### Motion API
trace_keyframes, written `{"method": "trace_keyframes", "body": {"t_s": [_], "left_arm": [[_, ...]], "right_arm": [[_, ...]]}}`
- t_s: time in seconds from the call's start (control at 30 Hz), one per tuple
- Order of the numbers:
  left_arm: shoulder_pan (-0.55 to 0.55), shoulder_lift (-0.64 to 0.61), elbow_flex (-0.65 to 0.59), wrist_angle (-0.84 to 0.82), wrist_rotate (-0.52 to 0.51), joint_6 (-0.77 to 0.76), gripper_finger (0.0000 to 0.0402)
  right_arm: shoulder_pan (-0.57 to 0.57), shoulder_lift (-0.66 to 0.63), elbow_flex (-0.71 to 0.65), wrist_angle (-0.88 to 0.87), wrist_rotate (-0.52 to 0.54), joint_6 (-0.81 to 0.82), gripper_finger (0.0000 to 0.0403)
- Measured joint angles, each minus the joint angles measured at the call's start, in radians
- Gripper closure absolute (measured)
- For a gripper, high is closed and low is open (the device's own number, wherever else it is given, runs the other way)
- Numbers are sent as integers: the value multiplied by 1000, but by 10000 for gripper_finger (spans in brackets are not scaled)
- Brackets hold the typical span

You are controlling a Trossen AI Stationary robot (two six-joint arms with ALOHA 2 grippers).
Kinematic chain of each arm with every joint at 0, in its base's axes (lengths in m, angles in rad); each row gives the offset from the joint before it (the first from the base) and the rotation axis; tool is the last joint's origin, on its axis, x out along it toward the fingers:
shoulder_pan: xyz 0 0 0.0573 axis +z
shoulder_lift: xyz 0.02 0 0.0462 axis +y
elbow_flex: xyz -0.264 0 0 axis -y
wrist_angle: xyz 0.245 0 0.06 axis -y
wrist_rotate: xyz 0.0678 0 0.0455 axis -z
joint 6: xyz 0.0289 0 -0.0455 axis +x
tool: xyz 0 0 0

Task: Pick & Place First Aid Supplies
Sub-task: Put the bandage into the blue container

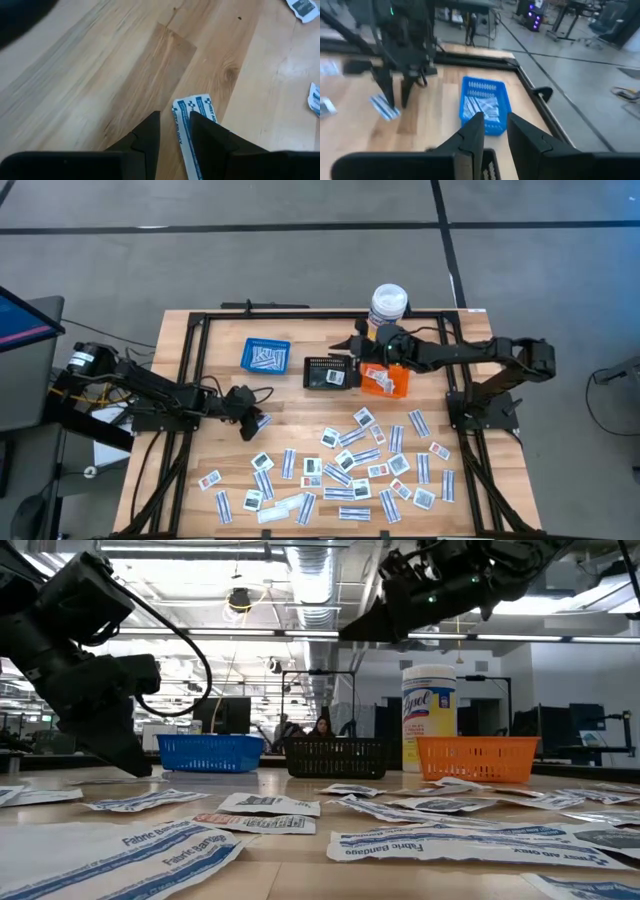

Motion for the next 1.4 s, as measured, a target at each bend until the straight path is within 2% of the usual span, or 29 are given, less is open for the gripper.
{"method": "trace_keyframes", "body": {"t_s": [0.07, 0.2, 0.47, 0.8, 1.03, 1.23, 1.4], "left_arm": [[-8, 4, 0, 0, -4, 18, 295], [-25, 14, 0, -2, -6, 43, 304], [-35, 17, -2, 6, -21, 89, 394], [-47, 20, -6, 80, -91, 97, 396], [-52, 19, -6, 111, -104, 145, 397], [-52, 18, -5, 146, -134, 147, 397], [-52, 18, -4, 146, -81, 147, 387]], "right_arm": [[-6, 0, 0, 5, -39, 4, 326], [-5, -2, 0, 19, -43, 8, 326], [37, -2, 0, 3, -42, 143, 326], [134, -2, -1, -44, -42, 158, 326], [146, 6, -1, -43, -41, 162, 326], [150, 86, -1, -45, -39, 232, 326], [185, 204, -1, -20, -38, 300, 326]]}}
